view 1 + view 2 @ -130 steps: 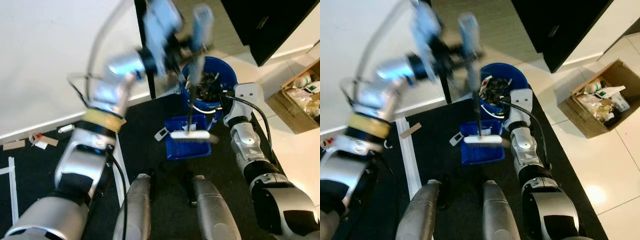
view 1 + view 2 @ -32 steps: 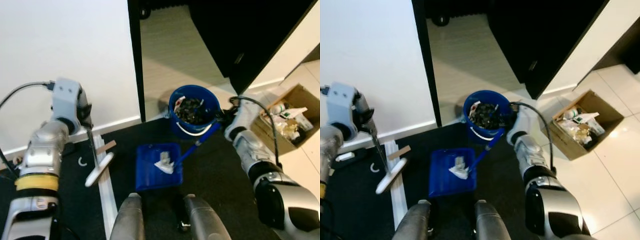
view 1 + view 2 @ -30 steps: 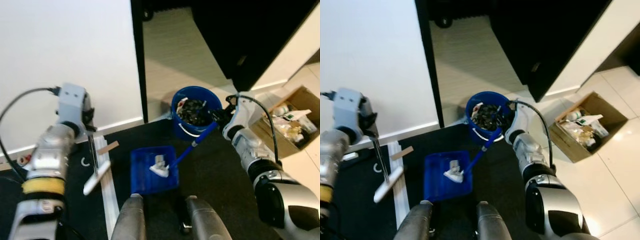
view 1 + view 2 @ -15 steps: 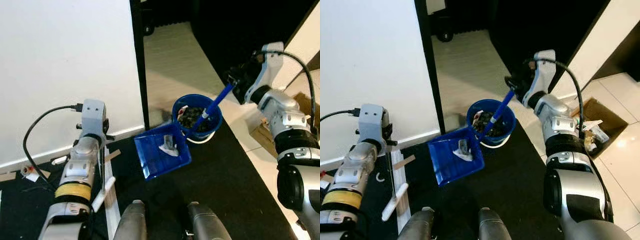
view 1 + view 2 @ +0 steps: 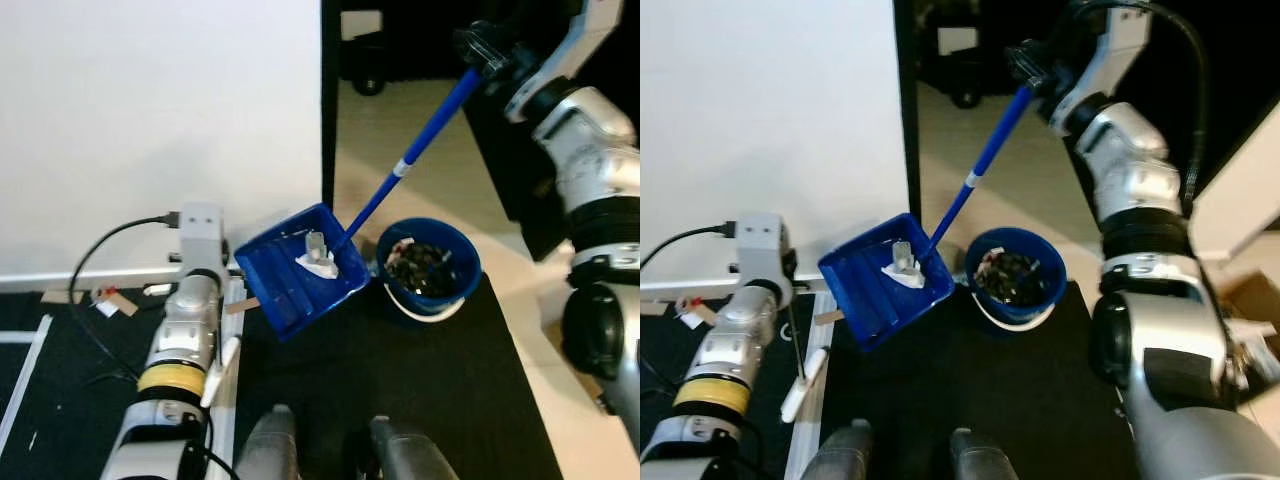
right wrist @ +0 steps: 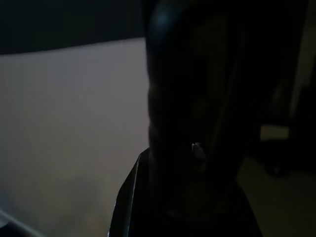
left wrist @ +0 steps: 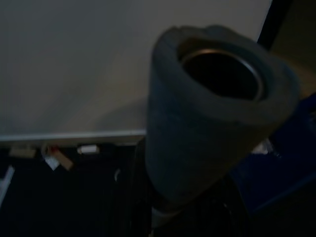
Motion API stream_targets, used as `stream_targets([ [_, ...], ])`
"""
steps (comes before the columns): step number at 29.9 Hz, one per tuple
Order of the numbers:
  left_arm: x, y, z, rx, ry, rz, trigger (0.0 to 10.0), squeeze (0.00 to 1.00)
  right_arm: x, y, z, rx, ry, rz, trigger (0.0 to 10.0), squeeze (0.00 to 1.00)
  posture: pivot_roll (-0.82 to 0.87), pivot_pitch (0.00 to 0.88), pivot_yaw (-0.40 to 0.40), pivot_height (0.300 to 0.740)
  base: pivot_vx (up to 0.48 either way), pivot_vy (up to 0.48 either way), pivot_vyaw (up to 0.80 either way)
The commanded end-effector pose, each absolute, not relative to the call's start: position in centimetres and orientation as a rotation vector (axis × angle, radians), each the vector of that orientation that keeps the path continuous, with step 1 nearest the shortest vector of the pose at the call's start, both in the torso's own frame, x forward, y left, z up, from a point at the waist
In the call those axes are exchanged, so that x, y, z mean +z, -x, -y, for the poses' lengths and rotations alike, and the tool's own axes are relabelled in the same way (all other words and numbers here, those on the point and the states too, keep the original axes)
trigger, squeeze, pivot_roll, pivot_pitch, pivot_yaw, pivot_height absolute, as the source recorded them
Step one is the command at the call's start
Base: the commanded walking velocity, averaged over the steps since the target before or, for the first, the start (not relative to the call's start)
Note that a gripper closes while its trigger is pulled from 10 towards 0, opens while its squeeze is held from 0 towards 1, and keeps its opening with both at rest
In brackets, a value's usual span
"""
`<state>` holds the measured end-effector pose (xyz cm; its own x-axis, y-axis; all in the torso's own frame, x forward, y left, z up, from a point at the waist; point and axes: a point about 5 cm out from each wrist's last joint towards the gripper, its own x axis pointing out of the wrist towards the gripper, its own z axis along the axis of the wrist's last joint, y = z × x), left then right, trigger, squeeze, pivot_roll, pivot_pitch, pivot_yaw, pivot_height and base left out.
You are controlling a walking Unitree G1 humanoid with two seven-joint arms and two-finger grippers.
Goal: Sweep floor
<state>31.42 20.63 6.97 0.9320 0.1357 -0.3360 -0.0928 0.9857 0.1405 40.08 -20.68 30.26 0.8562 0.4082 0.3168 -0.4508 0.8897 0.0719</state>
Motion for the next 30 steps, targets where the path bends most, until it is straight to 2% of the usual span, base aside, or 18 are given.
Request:
stream_targets([
  [1,6.2,-31.1,-20.2,0.121,-0.093,-0.38,10.0,0.0,31.7,-39.9,21.2,0.436,-0.098,0.347,10.0,0.0,0.01,0.0,-0.04,0.74,0.0,-0.48,0.79],
  [7,5.9,-31.0,-21.0,0.202,-0.078,-0.393,10.0,0.0,32.5,-40.0,22.9,0.355,-0.041,0.353,10.0,0.0,0.01,0.0,-0.039,0.74,0.0,-0.48,0.79],
  [19,6.2,-31.3,-21.4,0.259,-0.07,-0.386,10.0,0.0,33.8,-40.0,25.2,0.179,-0.069,0.417,10.0,0.0,0.01,0.0,-0.044,0.74,0.0,-0.442,0.76],
  [22,6.3,-31.3,-21.5,0.283,-0.061,-0.369,10.0,0.0,33.7,-39.7,26.8,0.038,-0.074,0.447,10.0,0.0,0.02,0.0,-0.044,0.74,0.0,0.0,0.14],
  [26,6.3,-31.2,-21.6,0.287,-0.063,-0.366,10.0,0.0,33.5,-39.6,27.3,-0.012,-0.055,0.45,10.0,0.0,0.02,0.0,-0.043,0.74,0.0,0.0,0.0],
  [27,6.2,-31.1,-21.7,0.293,-0.067,-0.364,10.0,0.0,33.3,-39.4,27.8,-0.099,0.012,0.467,10.0,0.0,0.02,0.0,-0.041,0.74,0.0,0.0,0.0],
  [30,6.2,-31.0,-21.9,0.3,-0.07,-0.363,10.0,0.0,33.0,-39.2,28.1,-0.164,0.062,0.483,10.0,0.0,0.03,0.0,-0.038,0.74,0.0,0.0,0.0],
])
